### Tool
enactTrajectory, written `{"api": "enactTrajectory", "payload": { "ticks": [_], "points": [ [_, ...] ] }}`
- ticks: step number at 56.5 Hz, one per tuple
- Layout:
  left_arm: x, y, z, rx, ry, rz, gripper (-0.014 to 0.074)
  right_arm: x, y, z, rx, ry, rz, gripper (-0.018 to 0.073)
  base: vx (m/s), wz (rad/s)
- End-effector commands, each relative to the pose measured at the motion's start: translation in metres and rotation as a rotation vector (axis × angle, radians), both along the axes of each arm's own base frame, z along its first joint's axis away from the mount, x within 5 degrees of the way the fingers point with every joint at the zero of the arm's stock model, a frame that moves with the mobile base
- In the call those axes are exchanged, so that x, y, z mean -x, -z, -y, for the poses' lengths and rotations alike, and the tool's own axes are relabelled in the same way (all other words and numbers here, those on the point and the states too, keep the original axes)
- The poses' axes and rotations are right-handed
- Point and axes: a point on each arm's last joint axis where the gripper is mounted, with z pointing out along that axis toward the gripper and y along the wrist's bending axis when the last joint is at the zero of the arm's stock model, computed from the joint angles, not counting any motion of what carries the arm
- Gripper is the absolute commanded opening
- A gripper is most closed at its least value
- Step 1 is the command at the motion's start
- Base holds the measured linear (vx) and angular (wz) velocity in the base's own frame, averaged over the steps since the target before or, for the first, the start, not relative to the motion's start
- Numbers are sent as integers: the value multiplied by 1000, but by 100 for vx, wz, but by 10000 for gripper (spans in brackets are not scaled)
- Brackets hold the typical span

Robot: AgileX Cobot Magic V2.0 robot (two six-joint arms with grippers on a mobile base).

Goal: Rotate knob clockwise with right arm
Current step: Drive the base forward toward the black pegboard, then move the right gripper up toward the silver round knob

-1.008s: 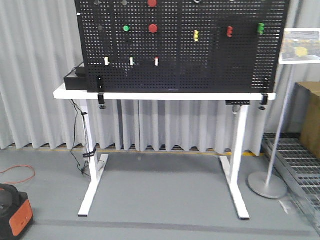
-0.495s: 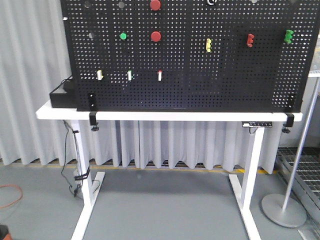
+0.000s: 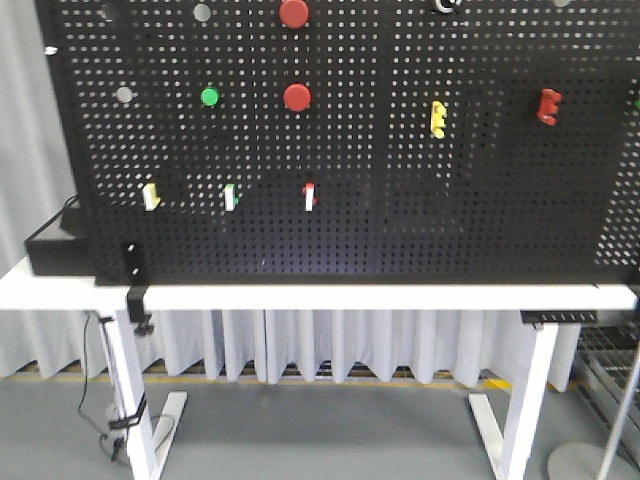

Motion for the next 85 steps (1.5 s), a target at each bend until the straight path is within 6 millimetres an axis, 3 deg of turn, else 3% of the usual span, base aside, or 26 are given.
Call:
{"api": "enactTrajectory", "payload": {
  "ticks": [1,49,85],
  "points": [
    [1,3,1,14,13,59,-6,1,-5,0,-4,-2,83,-8,46,-2],
    [1,3,1,14,13,59,-6,1,-5,0,-4,-2,83,-8,40,0],
    [1,3,1,14,13,59,-6,1,-5,0,-4,-2,83,-8,9,-1]
  ]
}}
